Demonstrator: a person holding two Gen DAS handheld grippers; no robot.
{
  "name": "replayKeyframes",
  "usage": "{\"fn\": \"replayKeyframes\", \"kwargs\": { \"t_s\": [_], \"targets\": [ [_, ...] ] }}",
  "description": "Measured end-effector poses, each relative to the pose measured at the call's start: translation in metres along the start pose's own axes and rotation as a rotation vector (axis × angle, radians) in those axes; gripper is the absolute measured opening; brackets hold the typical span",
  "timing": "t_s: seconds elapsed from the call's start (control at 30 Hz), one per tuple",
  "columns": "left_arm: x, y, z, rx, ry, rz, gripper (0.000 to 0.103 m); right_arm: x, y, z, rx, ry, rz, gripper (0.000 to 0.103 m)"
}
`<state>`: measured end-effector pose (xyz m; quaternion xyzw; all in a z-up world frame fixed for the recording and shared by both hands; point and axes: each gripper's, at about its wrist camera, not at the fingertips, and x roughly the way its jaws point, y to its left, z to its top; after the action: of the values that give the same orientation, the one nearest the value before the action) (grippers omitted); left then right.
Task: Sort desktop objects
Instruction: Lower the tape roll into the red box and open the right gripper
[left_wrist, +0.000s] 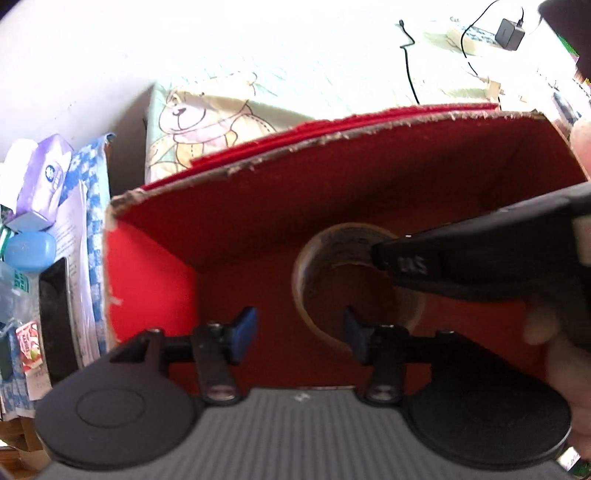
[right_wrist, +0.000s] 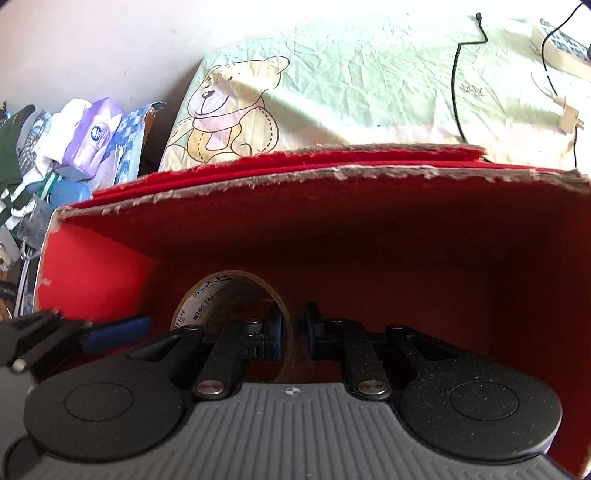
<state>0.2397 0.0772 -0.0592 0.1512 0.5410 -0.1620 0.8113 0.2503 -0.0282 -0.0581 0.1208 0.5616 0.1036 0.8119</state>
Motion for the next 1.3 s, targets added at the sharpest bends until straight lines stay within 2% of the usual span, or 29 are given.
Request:
{"fn": "replayKeyframes", "kwargs": {
  "t_s": [0.17, 0.27, 0.4, 0.53, 0.73, 0.83, 1.03, 1.1, 1.2, 1.3],
  "targets": [
    [-0.013, 0.007, -0.006, -0.026, -0.03, 0.005, 0.057, 0.006, 0.006, 0.005, 0.034, -0.005, 0.038, 0.016],
    [-0.021, 0.009, -0.01, -0.044, -0.034, -0.028, 0.06, 0.01, 0.01, 0.009, 0.056, -0.007, 0.08, 0.017],
    [-0.027, 0.009, -0.015, -0.045, -0.048, -0.013, 0.053, 0.015, 0.017, 0.012, 0.059, -0.012, 0.129, 0.018],
    [-0.027, 0.007, -0.016, -0.047, -0.045, -0.008, 0.052, 0.016, 0.019, 0.013, 0.043, 0.001, 0.165, 0.022],
    [-0.026, 0.004, -0.019, -0.055, -0.035, -0.005, 0.058, 0.011, 0.01, 0.012, 0.09, 0.034, 0.221, 0.027],
    [-0.022, 0.005, -0.021, -0.055, -0.031, 0.005, 0.058, -0.004, 0.01, 0.009, 0.041, 0.008, 0.202, 0.037],
    [-0.002, 0.01, -0.004, -0.067, -0.024, 0.007, 0.06, -0.035, 0.007, -0.004, -0.07, -0.118, 0.095, 0.038],
    [0.002, 0.011, -0.003, -0.075, -0.007, 0.007, 0.058, -0.04, 0.003, -0.01, -0.077, -0.157, 0.032, 0.038],
    [0.005, 0.014, 0.0, -0.094, 0.008, 0.014, 0.059, -0.05, -0.006, -0.014, -0.03, -0.24, 0.011, 0.037],
    [0.01, 0.018, 0.002, -0.126, 0.031, 0.008, 0.057, -0.05, -0.005, -0.017, -0.012, -0.326, -0.049, 0.037]
  ]
}}
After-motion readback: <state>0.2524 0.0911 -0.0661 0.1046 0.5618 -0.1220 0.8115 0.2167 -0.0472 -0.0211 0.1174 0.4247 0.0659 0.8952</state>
